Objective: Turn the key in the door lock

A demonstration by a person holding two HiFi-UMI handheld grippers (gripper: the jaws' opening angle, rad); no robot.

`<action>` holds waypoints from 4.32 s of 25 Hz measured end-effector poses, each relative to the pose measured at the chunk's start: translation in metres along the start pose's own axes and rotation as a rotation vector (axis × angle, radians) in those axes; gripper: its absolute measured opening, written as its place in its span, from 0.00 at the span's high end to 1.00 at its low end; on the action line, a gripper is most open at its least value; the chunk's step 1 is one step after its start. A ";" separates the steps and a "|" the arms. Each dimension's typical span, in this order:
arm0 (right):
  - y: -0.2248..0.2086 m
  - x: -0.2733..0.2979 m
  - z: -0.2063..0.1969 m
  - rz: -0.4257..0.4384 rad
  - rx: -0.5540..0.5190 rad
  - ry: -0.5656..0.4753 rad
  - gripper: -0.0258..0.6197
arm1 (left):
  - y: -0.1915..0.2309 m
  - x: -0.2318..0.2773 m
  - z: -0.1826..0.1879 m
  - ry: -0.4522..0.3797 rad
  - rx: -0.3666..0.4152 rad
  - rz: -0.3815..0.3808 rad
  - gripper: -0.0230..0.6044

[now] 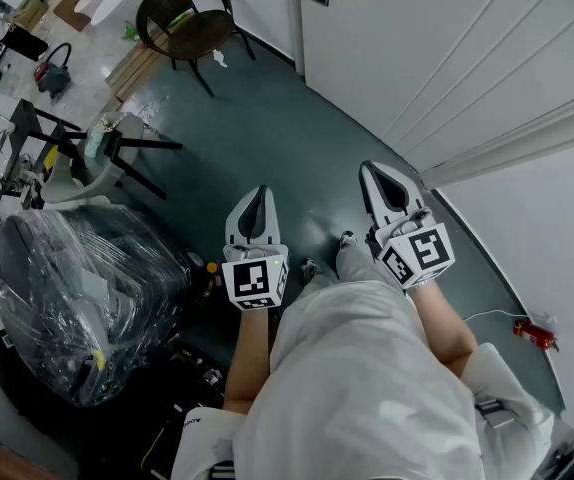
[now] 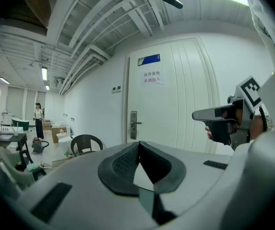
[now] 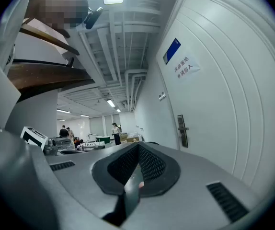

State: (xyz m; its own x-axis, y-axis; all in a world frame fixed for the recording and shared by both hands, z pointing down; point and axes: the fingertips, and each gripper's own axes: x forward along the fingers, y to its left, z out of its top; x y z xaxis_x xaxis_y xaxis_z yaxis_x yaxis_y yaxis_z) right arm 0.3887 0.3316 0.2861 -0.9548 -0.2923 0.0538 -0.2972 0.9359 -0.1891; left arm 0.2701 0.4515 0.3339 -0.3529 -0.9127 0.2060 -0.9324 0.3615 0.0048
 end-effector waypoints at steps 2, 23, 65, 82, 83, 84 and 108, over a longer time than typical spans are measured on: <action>0.001 -0.008 -0.004 0.000 0.006 0.013 0.97 | -0.006 -0.004 -0.001 0.002 -0.019 -0.011 0.95; -0.051 -0.072 0.014 0.200 -0.053 0.007 0.97 | -0.122 0.000 0.012 0.001 -0.038 0.059 0.95; -0.011 0.153 0.005 0.165 -0.116 0.082 0.97 | 0.075 0.133 0.033 -0.049 -0.060 -0.060 0.95; -0.064 0.208 -0.008 0.112 -0.004 0.137 0.97 | 0.099 0.181 0.031 -0.013 -0.062 -0.008 0.95; -0.071 0.216 -0.008 0.112 0.002 0.138 0.97 | 0.101 0.189 0.032 -0.011 -0.060 0.000 0.95; -0.078 0.224 -0.008 0.112 0.008 0.138 0.97 | 0.104 0.198 0.033 -0.009 -0.057 0.005 0.95; -0.230 0.349 0.009 0.046 0.073 0.153 0.97 | 0.120 0.383 0.068 0.020 -0.006 0.020 0.95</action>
State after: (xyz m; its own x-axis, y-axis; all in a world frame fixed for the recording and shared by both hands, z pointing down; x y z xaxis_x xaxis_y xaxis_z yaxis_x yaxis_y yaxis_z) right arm 0.1235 0.0120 0.3392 -0.9587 -0.2104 0.1912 -0.2569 0.9293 -0.2653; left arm 0.0179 0.1327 0.3465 -0.3696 -0.9014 0.2255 -0.9247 0.3807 0.0062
